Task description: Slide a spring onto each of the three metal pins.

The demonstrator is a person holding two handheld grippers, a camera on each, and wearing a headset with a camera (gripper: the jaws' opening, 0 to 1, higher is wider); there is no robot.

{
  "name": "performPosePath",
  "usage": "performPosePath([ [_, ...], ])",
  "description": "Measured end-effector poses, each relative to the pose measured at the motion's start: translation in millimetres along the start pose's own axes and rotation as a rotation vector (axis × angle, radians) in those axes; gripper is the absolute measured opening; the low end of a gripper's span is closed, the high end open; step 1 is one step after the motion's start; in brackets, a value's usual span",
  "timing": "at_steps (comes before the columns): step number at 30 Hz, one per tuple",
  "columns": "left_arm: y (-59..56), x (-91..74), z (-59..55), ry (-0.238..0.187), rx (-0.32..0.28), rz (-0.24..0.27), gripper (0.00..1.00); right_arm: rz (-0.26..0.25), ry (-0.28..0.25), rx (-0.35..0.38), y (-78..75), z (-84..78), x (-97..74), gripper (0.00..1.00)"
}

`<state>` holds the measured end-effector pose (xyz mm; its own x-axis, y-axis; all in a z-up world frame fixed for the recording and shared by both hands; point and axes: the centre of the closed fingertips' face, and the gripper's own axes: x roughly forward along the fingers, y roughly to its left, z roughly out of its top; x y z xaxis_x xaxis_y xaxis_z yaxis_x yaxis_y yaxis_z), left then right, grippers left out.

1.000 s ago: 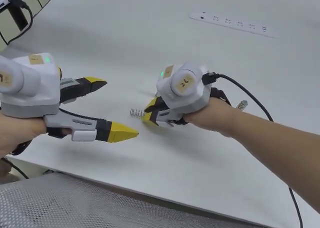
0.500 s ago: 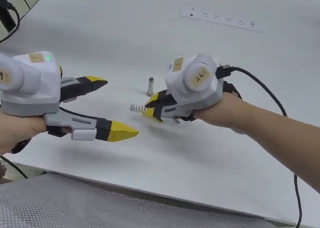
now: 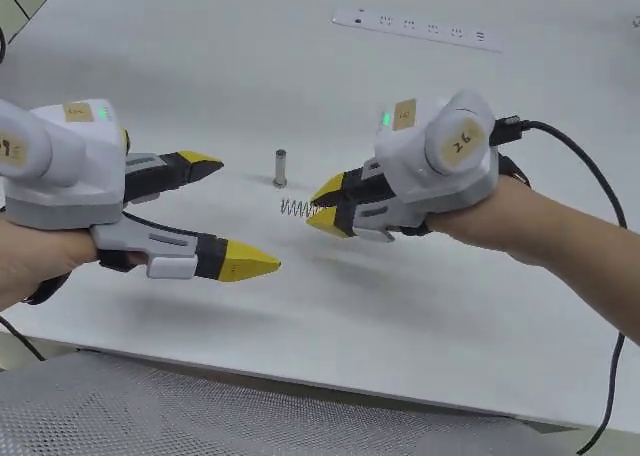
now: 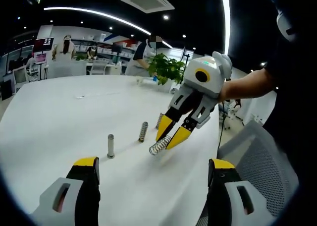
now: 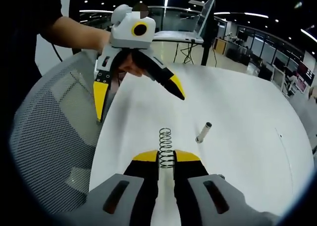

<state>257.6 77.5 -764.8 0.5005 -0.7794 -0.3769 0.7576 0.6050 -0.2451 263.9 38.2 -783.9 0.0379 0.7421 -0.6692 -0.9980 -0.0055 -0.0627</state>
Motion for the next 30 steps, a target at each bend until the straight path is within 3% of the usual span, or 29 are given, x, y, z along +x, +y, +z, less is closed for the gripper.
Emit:
performPosePath([
  [9, -13.8, 15.8, 4.4, 0.026, 0.018, -0.072, 0.71, -0.007, 0.000, 0.016, 2.6, -14.5, -17.3, 0.08],
  [13, -20.3, 23.0, 6.0, 0.028, 0.030, -0.098, 0.69, -0.004, -0.005, 0.014, 4.5, -16.7, -22.6, 0.08],
  [17, -26.9, 30.0, 5.1, 0.049, 0.053, -0.134, 0.64, -0.005, -0.010, 0.005, 5.9, -17.9, -26.6, 0.08],
  [30, -39.8, 49.6, 11.3, 0.047, 0.082, -0.210, 0.43, 0.003, -0.013, -0.026, 14.5, -15.9, -34.5, 0.08],
])
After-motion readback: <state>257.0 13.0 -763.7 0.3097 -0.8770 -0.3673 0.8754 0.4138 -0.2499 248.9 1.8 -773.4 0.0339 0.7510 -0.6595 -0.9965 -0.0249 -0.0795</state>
